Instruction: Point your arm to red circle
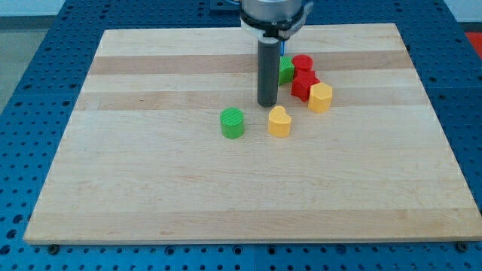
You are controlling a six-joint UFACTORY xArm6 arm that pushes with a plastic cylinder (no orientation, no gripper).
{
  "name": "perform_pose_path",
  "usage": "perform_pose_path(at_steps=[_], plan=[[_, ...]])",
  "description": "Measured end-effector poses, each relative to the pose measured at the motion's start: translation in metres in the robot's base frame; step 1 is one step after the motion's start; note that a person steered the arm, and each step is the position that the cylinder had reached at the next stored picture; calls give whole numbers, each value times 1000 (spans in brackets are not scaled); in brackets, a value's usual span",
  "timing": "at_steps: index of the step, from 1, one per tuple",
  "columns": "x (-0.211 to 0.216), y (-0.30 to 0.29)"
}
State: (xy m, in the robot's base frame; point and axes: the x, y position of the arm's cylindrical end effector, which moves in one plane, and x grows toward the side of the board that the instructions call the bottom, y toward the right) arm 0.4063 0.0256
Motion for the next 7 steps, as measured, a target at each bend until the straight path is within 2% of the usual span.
perform_pose_path(at_steps=[1,2,3,4,7], plan=[[47,2],[74,53],[75,103],[54,128],[-46,137]])
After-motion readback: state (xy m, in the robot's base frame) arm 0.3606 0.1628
